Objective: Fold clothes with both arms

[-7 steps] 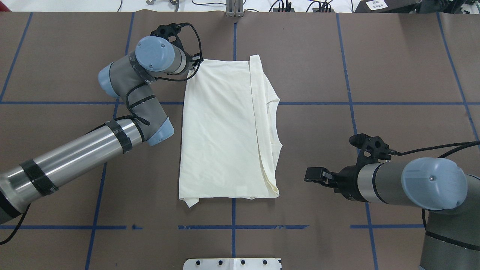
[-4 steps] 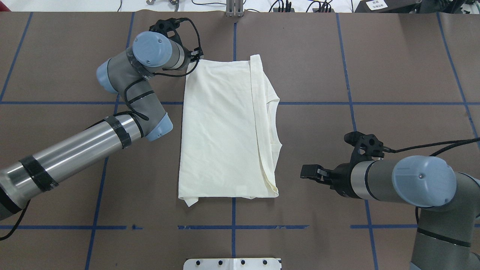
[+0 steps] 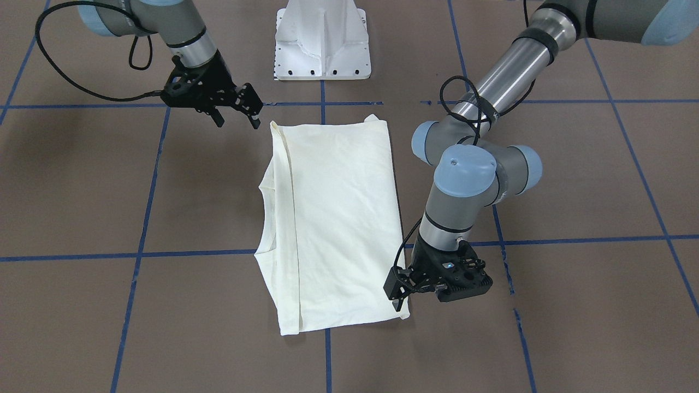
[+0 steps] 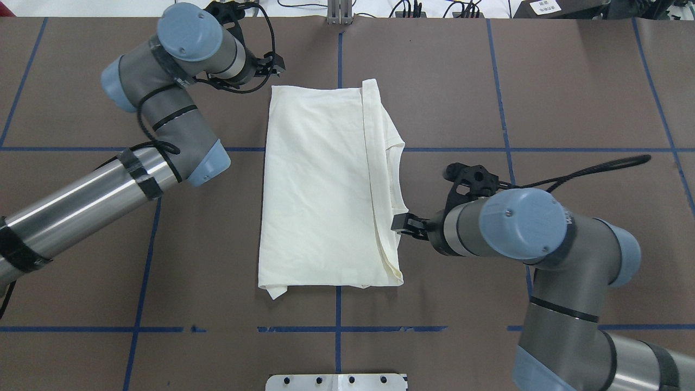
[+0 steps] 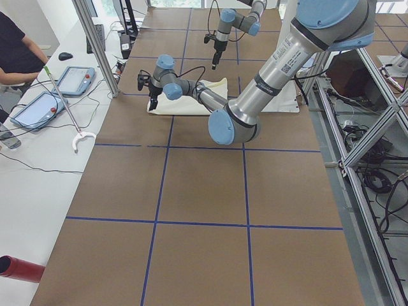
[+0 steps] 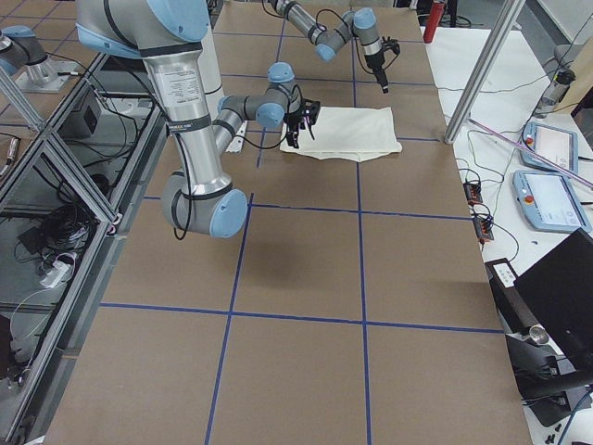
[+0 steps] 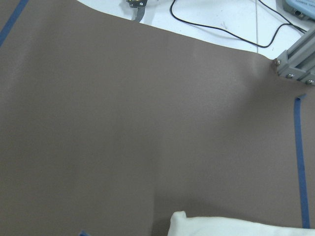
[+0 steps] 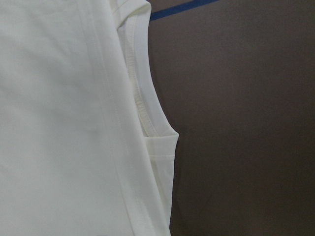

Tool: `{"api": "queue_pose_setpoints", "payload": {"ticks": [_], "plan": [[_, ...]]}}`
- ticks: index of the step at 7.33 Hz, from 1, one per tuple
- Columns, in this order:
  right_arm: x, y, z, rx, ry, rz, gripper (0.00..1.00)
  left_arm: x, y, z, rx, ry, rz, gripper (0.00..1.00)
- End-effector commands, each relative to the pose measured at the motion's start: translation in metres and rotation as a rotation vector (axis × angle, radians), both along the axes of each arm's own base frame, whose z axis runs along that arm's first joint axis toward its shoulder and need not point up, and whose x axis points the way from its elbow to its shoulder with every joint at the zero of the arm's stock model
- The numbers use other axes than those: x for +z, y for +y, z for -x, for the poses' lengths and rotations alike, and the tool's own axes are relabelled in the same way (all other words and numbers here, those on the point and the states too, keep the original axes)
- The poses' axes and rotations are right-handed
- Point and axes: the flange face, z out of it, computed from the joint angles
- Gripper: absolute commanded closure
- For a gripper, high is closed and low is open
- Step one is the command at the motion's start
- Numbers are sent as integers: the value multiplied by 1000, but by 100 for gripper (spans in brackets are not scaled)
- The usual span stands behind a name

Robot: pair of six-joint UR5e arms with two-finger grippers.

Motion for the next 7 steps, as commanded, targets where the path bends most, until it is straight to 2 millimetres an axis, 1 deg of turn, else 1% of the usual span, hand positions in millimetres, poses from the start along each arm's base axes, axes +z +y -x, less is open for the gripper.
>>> {"api": "queue_pose_setpoints", "payload": {"ticks": [1, 2, 3, 4, 7], "plan": [[-12, -20, 45, -105, 106, -83, 0, -26, 58, 49, 69, 0, -2, 0], [-14, -18, 68, -162, 132, -111, 0, -34, 64, 52, 72, 11, -13, 0], [-3, -11, 80, -210, 169, -119, 0, -35, 64, 53, 73, 14, -15, 0], [3, -6, 84, -257, 214, -128, 0, -36, 65, 53, 73, 15, -16, 0], [13, -1, 85, -323, 283, -73, 0, -38, 67, 52, 81, 23, -15, 0]]}}
